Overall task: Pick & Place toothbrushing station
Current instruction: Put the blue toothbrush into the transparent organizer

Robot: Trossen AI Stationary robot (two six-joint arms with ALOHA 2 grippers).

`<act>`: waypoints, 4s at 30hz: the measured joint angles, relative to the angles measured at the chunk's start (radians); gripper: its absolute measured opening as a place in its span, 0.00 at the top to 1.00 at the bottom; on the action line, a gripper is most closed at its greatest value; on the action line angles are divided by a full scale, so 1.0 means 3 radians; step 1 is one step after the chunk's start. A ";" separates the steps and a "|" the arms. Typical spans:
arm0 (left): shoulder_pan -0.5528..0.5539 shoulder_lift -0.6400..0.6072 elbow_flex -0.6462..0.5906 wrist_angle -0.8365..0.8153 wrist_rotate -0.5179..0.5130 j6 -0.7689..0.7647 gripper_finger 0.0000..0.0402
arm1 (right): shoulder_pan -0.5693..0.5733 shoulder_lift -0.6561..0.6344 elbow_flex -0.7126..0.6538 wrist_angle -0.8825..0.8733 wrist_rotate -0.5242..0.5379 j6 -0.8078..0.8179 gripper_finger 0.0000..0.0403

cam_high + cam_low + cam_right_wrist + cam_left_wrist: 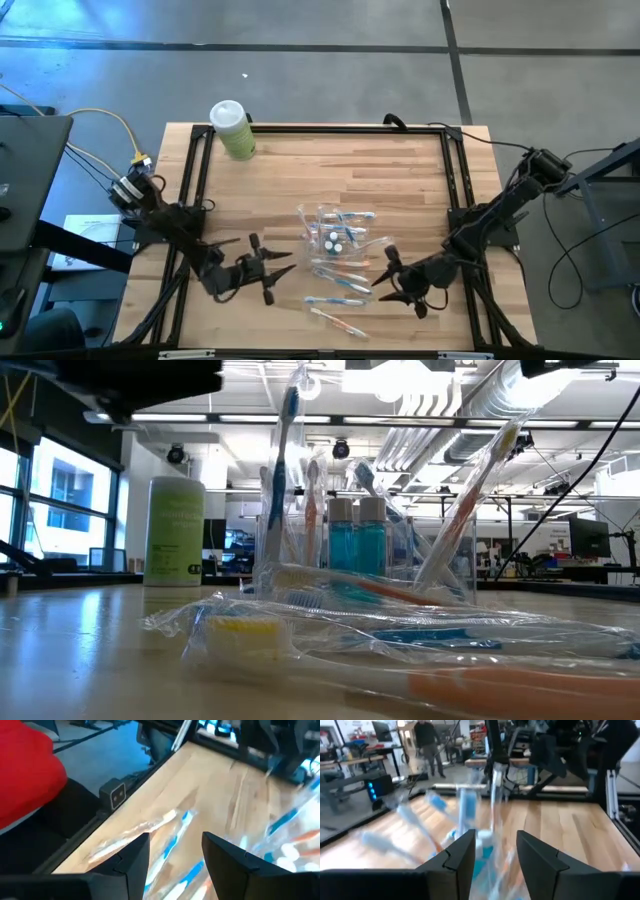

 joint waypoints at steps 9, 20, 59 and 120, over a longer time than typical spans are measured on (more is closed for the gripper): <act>-0.0016 0.0000 0.0000 -0.1570 0.0311 -0.1646 0.66 | -0.0054 0.0001 0.0000 0.0008 -0.0355 0.0050 0.57; 0.0949 0.0001 0.0000 -0.2714 0.1194 -0.2025 0.66 | -0.0054 0.0001 0.0000 0.0064 -0.0367 0.0040 0.57; 0.1020 0.0350 -0.0040 -0.2476 0.0986 -0.1742 0.66 | -0.0054 0.0001 0.0000 0.0003 -0.0367 0.0036 0.57; 0.1462 0.0767 -0.0039 -0.1391 0.1458 -0.1323 0.74 | -0.0054 0.0001 0.0000 0.0001 -0.0353 0.0039 0.57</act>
